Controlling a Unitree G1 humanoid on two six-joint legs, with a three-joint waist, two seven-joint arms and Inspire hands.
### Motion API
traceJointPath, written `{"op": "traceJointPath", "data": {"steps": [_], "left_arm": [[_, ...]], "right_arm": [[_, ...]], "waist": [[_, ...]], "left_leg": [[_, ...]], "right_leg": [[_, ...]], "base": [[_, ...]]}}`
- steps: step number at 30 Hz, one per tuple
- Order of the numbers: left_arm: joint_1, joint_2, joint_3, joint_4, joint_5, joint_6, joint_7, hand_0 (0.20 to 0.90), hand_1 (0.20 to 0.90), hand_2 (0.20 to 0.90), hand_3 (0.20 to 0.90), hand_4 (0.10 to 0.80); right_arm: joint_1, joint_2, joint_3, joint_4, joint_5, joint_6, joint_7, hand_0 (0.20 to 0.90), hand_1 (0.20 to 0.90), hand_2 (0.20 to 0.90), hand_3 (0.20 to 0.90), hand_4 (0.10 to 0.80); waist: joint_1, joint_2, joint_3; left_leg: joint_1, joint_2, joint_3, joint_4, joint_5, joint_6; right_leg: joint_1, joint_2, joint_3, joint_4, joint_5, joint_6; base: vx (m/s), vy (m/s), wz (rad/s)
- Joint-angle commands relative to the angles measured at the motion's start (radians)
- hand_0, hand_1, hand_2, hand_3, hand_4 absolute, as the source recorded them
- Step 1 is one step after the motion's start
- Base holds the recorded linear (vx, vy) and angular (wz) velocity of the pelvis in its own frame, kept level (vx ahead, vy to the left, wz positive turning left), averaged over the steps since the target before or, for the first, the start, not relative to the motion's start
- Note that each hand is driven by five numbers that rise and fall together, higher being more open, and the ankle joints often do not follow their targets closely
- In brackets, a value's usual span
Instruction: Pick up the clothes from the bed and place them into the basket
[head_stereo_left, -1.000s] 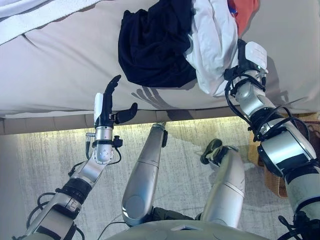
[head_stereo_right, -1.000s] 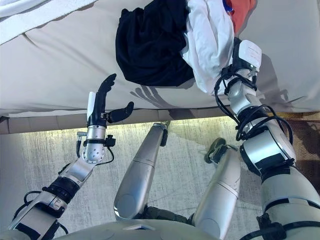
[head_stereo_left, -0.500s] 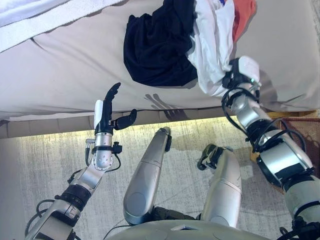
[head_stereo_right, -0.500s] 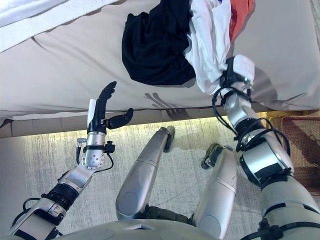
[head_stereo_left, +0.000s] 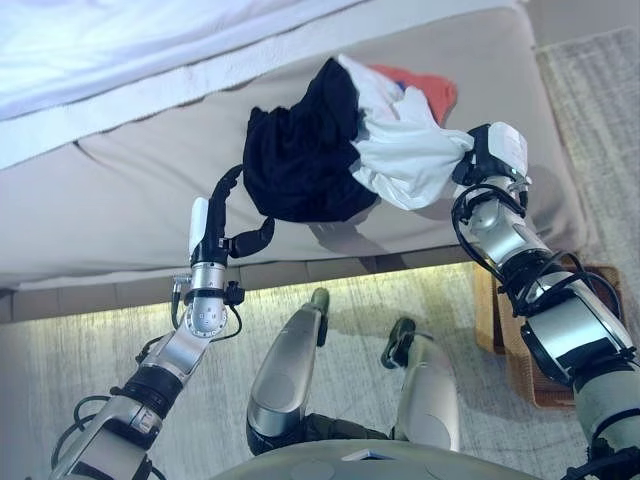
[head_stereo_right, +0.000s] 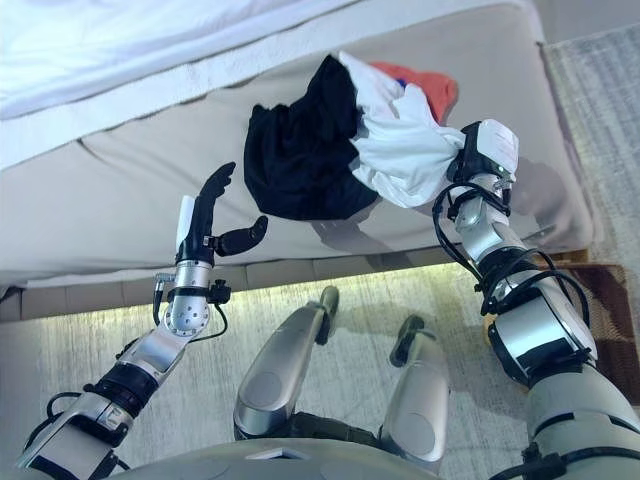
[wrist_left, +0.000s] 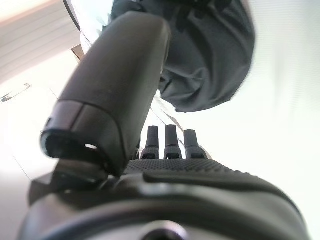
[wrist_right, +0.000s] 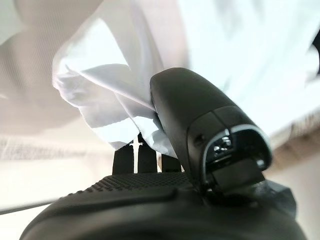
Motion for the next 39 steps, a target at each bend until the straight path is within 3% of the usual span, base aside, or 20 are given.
{"op": "traceJointPath", "data": {"steps": [1,11,22,30,39], "left_arm": [[0.050,0.037,0.048,-0.064,0.024,-0.019,0.012,0.900,0.900,0.900,0.900,0.800],[0.069,0.022,0.017,0.025,0.012,-0.016,-0.015,0.900,0.900,0.900,0.900,0.800],[0.079,0.017,-0.002,0.122,0.015,-0.062,-0.041,0.900,0.900,0.900,0.900,0.800],[0.052,0.009,0.015,0.148,0.024,-0.059,-0.033,0.900,0.900,0.900,0.900,0.800],[0.009,-0.013,0.033,0.150,0.056,-0.043,-0.059,0.900,0.900,0.900,0.900,0.800]], "right_arm": [[-0.041,-0.111,-0.055,-0.145,-0.001,-0.061,-0.163,0.300,0.300,0.300,0.200,0.100],[-0.110,-0.309,-0.138,-0.182,0.127,-0.137,-0.130,0.300,0.300,0.300,0.200,0.100],[-0.170,-0.448,-0.154,-0.154,0.182,-0.148,-0.105,0.300,0.300,0.300,0.200,0.100],[-0.075,-0.460,-0.209,-0.202,0.166,-0.109,-0.093,0.300,0.300,0.300,0.200,0.100],[0.163,-0.419,-0.338,-0.224,0.172,-0.067,-0.041,0.300,0.300,0.300,0.200,0.100]], "waist": [[-0.035,-0.081,-0.247],[-0.082,-0.108,-0.394],[-0.140,-0.123,-0.453],[-0.201,-0.118,-0.453],[-0.274,-0.106,-0.429]], "left_leg": [[0.078,0.065,0.053,-0.140,0.019,-0.007],[0.246,0.095,0.100,-0.370,0.086,-0.041],[0.313,0.109,0.140,-0.510,0.124,-0.064],[0.336,0.114,0.191,-0.512,0.102,-0.062],[0.374,0.119,0.239,-0.512,0.084,-0.058]], "right_leg": [[0.141,0.011,-0.040,-0.210,0.072,0.002],[0.287,0.050,-0.031,-0.424,0.147,0.028],[0.320,0.083,0.011,-0.569,0.212,0.047],[0.301,0.093,0.069,-0.594,0.235,0.057],[0.292,0.105,0.139,-0.590,0.242,0.060]], "base": [[0.173,0.004,-0.19],[0.113,0.011,-0.07],[0.031,0.006,-0.09],[-0.002,0.020,-0.23],[-0.001,-0.001,-0.23]]}}
